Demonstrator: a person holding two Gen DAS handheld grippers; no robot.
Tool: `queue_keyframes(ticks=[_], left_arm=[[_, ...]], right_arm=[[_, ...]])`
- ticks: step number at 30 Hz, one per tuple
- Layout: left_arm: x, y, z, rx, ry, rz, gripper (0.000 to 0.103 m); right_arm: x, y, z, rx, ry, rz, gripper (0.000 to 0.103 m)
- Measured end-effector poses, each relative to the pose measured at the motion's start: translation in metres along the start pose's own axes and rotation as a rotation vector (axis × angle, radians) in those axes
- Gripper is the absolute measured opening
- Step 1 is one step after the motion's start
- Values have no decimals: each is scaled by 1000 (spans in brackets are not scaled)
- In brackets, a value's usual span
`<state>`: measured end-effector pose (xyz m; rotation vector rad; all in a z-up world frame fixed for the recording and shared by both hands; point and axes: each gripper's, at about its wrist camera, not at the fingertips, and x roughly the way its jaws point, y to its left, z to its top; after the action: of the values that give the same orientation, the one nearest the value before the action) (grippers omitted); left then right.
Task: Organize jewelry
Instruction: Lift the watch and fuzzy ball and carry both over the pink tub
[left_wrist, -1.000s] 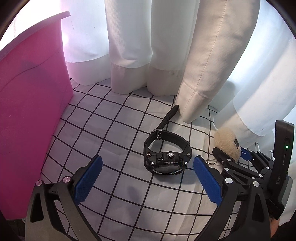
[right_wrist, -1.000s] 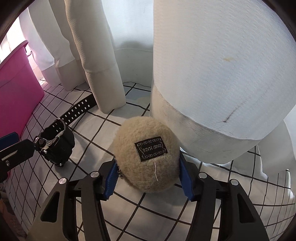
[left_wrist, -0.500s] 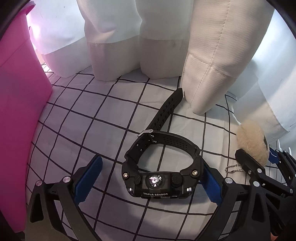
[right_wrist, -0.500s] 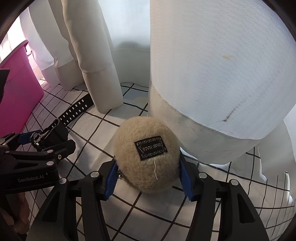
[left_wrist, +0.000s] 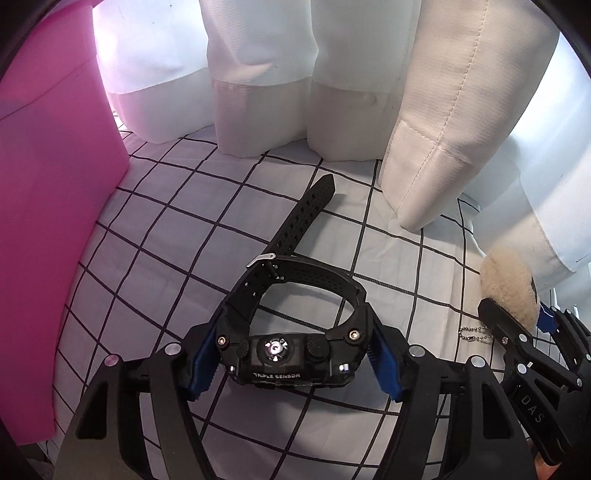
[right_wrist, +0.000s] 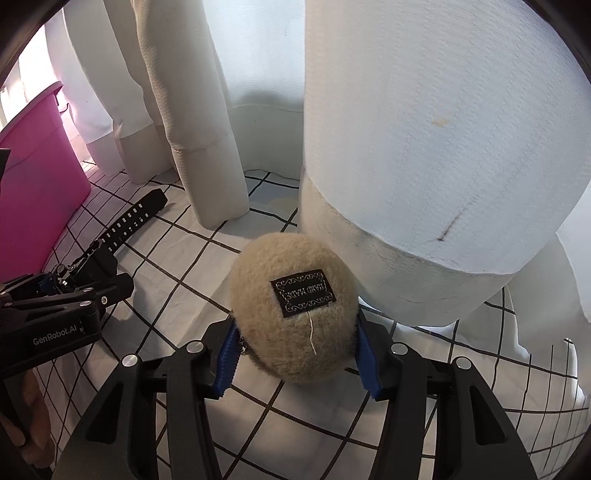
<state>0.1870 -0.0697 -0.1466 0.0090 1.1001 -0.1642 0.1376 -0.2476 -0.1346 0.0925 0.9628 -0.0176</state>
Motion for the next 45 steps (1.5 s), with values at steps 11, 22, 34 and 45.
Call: queue_keyframes(ticks=[11,22,34,45], left_arm=[[-42,2,-1,26,-56,9,67],[-92,23,4,21,-125,3,67],[-187,61,27,-13,-280,11,67],[-259,168,46,-132,-343,168,67]], right_arm=[[-34,9,1,-4,-56,31,51],[-71,31,14,-11,-111,32,51],[-141,78,56,-71,-236,68,51],[-179,194,120,-226,-327,251,51]])
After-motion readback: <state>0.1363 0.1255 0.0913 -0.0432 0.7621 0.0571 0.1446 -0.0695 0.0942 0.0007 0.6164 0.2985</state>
